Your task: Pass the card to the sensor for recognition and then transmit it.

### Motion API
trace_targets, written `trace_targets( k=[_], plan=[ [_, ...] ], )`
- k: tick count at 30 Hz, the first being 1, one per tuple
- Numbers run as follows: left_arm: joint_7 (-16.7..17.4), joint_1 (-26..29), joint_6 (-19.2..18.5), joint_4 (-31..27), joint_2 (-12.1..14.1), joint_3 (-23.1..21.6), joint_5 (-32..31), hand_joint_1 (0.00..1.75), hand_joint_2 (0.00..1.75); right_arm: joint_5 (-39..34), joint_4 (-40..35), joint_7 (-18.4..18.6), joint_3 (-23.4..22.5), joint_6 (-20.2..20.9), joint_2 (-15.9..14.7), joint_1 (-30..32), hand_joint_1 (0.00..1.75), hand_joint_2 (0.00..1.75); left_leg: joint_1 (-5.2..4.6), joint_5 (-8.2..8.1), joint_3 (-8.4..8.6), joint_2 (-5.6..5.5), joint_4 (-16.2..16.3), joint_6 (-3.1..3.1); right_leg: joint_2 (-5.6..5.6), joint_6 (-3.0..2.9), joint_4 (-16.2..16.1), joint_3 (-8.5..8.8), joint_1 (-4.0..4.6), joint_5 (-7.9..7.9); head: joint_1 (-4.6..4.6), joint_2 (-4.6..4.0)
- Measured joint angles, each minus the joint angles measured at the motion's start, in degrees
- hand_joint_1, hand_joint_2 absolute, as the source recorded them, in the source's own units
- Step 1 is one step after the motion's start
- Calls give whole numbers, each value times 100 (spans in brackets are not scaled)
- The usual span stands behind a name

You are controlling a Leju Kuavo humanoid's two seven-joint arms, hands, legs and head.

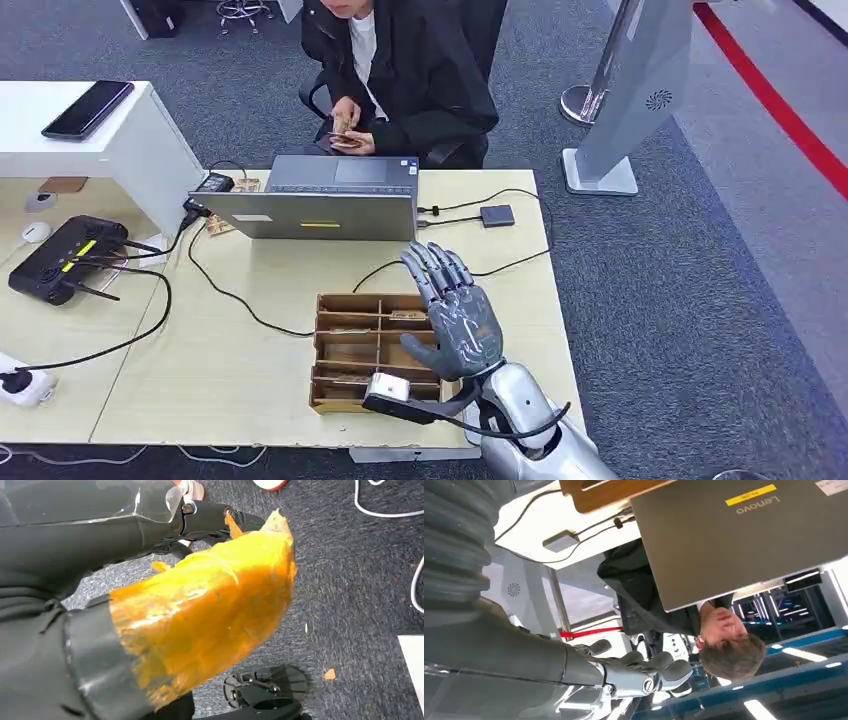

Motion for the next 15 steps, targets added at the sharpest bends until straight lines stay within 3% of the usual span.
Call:
trace_targets(
  k=[15],
  plan=[
    [42,-29,-33,0,-15,-146,-20,0,0,201,140,-41,52,105,4,-13,0,175,0,0,0,0,0,0,0,0,0,0,0,0,0,0]
  ],
)
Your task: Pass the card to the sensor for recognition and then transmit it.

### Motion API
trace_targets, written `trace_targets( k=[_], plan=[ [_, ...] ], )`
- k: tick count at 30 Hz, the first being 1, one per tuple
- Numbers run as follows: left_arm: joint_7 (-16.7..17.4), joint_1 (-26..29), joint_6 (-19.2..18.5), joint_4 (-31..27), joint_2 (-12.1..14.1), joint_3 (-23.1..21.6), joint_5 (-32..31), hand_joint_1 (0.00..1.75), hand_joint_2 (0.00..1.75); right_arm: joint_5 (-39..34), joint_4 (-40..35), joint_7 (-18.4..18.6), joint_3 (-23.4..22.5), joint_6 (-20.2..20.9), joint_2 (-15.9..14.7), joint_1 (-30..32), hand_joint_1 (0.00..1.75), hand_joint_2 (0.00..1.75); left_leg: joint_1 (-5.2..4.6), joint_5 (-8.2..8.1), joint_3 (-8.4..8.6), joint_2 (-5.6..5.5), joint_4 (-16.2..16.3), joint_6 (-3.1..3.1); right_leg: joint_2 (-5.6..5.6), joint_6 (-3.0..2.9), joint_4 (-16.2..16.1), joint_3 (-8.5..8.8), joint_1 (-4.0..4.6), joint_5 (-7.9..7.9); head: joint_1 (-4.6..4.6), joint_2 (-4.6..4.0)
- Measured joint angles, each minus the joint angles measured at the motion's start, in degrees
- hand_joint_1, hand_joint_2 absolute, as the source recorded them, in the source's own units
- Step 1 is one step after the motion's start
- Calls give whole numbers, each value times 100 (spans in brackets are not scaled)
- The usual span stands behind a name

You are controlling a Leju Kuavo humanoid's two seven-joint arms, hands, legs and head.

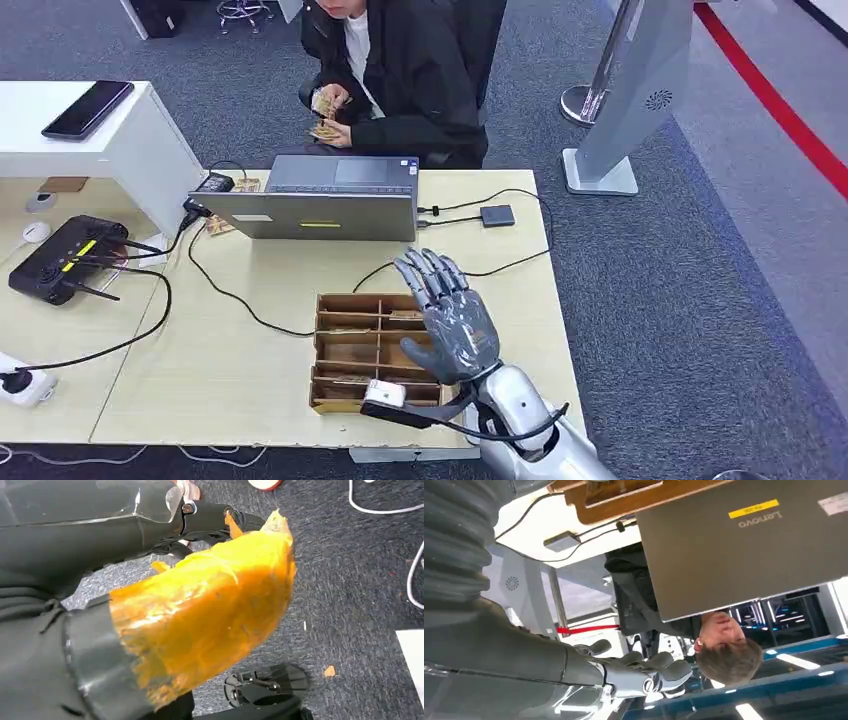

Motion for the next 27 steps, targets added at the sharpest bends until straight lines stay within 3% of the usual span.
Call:
trace_targets(
  k=[27],
  plan=[
    [171,-136,-111,0,-35,-184,-77,0,0,-4,668,46,293,334,236,-329,0,175,0,1,0,0,0,0,0,0,1,0,0,1,0,0]
  ],
)
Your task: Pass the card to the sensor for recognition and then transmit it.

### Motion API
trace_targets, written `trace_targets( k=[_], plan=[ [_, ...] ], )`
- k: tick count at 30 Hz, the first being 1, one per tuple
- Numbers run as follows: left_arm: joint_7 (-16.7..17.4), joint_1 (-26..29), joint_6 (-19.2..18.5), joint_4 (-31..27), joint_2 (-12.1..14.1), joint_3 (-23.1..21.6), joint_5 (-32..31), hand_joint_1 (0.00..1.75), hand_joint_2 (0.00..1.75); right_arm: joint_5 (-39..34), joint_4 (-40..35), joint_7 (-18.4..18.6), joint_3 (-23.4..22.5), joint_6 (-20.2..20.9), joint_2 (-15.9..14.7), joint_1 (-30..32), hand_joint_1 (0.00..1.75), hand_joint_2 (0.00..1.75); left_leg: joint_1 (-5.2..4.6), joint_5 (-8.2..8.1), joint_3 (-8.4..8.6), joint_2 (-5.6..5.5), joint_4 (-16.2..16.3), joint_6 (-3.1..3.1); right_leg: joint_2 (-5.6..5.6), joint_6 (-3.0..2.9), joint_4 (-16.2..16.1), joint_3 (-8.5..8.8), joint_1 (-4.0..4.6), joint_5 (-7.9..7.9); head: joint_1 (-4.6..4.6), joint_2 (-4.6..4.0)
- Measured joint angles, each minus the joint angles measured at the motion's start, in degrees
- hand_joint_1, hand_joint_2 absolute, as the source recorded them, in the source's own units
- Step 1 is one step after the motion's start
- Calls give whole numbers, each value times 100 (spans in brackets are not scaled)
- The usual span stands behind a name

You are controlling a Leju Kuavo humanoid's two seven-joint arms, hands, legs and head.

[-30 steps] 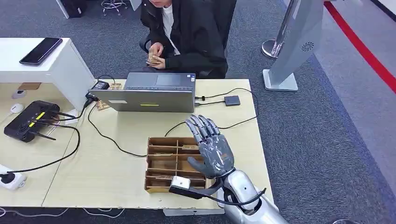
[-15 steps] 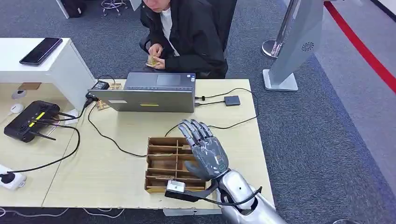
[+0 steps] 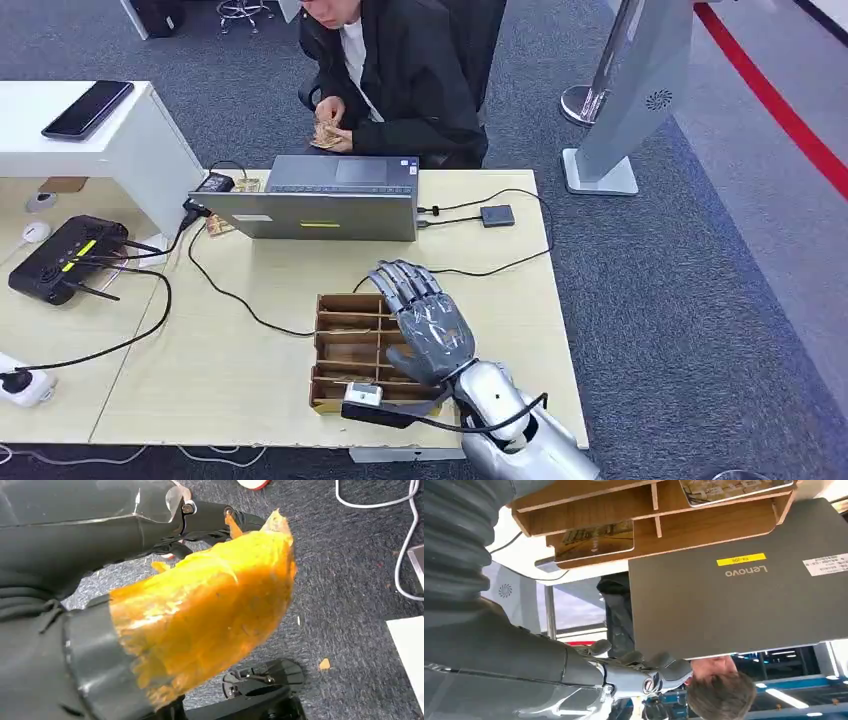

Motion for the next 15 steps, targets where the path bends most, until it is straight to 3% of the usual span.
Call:
trace_targets(
  k=[13,15],
  plan=[
    [17,-17,-39,0,0,-103,-4,0,0,0,291,195,24,33,55,-160,0,175,0,0,0,0,0,0,0,0,0,-1,0,0,0,0],
    [20,-17,-41,0,0,-107,-4,0,0,0,295,199,24,33,55,-160,10,175,0,0,0,0,0,0,0,0,0,-1,0,0,0,0]
  ],
)
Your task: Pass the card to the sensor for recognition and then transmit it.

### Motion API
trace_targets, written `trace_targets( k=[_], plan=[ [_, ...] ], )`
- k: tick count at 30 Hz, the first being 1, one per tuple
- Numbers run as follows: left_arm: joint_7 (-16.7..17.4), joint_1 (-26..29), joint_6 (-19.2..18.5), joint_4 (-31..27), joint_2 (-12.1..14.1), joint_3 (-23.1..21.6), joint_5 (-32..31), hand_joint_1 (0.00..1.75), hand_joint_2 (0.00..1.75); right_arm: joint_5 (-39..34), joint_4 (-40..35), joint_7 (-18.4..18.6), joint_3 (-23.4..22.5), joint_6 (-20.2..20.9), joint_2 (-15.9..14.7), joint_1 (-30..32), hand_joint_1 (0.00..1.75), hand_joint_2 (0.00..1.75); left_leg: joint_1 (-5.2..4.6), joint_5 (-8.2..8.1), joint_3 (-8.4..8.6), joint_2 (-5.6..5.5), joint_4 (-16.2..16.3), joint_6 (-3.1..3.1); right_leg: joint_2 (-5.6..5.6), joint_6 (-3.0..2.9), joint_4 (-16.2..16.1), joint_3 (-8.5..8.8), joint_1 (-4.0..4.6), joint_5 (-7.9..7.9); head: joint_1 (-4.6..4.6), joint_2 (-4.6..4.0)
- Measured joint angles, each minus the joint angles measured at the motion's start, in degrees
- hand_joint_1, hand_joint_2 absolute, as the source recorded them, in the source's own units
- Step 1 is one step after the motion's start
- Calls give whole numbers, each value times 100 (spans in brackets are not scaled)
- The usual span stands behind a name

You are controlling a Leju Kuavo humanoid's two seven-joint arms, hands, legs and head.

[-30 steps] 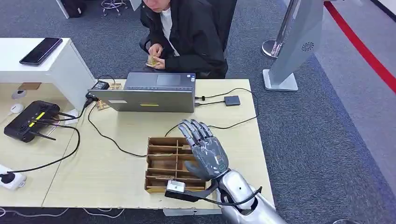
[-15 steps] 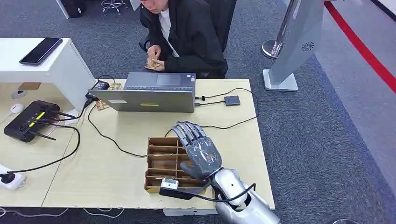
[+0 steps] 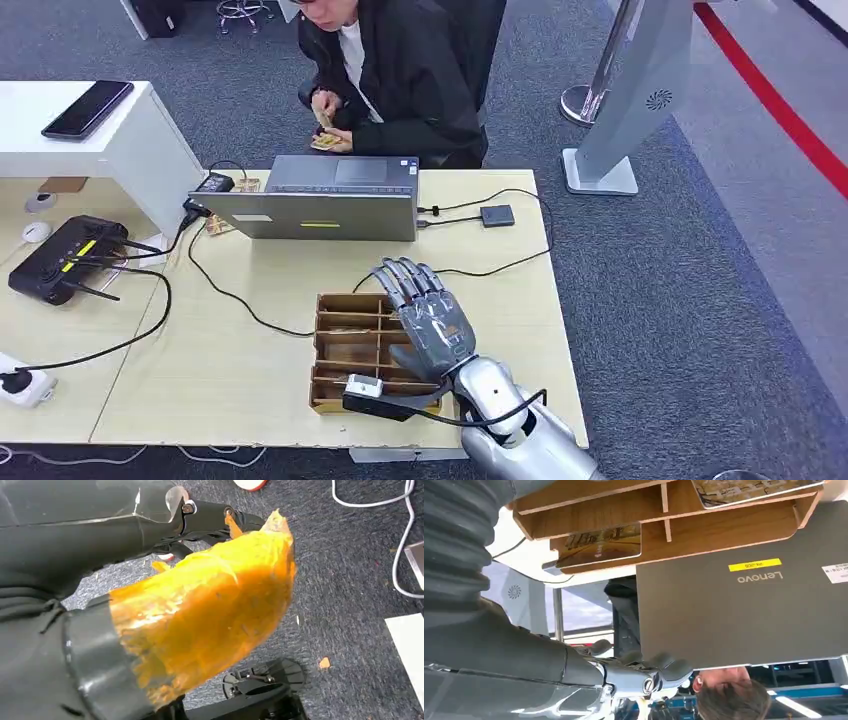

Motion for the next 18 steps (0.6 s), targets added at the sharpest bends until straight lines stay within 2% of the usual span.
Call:
trace_targets(
  k=[4,9,11,18],
  plan=[
    [4,0,-2,0,0,-13,0,0,0,0,9,0,-4,0,0,1,10,175,0,0,0,0,0,0,0,0,0,0,0,0,0,0],
    [4,-1,-2,0,0,-39,2,0,0,0,11,2,-4,-2,0,1,19,175,0,0,0,0,0,0,0,0,0,0,0,0,0,0],
    [7,-2,-4,0,0,-44,4,0,0,0,15,2,-7,-2,0,0,31,175,0,0,0,0,0,0,0,0,0,0,0,0,0,0],
    [7,-6,-4,0,-2,-55,13,0,0,0,35,9,-28,-2,0,3,40,175,0,0,0,0,0,0,0,0,0,0,0,0,0,0]
  ],
)
